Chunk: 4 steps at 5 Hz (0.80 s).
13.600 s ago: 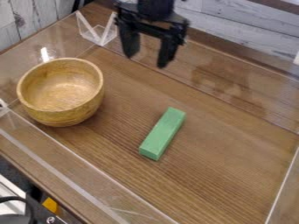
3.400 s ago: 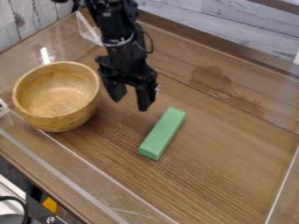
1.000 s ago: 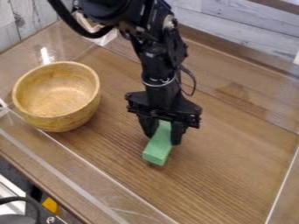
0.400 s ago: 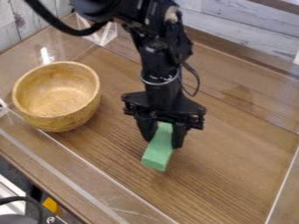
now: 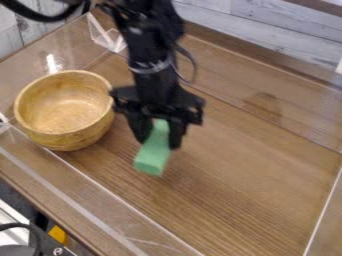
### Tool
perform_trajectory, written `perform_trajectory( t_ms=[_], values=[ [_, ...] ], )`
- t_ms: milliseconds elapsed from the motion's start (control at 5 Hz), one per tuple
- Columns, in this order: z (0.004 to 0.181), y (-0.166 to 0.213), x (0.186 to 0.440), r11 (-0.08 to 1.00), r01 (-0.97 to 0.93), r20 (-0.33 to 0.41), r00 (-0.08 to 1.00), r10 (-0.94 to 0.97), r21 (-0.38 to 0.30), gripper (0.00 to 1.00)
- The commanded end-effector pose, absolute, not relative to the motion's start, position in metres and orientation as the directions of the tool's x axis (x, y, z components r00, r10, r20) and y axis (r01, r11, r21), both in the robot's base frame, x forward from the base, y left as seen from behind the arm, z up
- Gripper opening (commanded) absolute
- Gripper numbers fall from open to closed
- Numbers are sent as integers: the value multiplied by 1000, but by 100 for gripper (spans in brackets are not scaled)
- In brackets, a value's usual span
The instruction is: Put the green block in the brown bowl
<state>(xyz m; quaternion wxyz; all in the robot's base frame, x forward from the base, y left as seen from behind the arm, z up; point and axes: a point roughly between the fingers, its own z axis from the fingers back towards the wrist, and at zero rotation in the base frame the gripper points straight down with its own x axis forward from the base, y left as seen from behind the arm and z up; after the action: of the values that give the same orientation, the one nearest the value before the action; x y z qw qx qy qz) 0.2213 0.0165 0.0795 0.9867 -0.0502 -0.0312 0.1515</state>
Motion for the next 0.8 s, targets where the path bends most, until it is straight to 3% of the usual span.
perform_trajectory(
  t_ms=[0, 400, 600],
  values=[
    [94, 44, 231, 954, -278, 112, 950, 291, -115, 0],
    [100, 104, 235, 941, -322, 124, 935, 334, -103, 0],
    [94, 131, 233, 951, -294, 127, 944, 304, -91, 0]
  ],
)
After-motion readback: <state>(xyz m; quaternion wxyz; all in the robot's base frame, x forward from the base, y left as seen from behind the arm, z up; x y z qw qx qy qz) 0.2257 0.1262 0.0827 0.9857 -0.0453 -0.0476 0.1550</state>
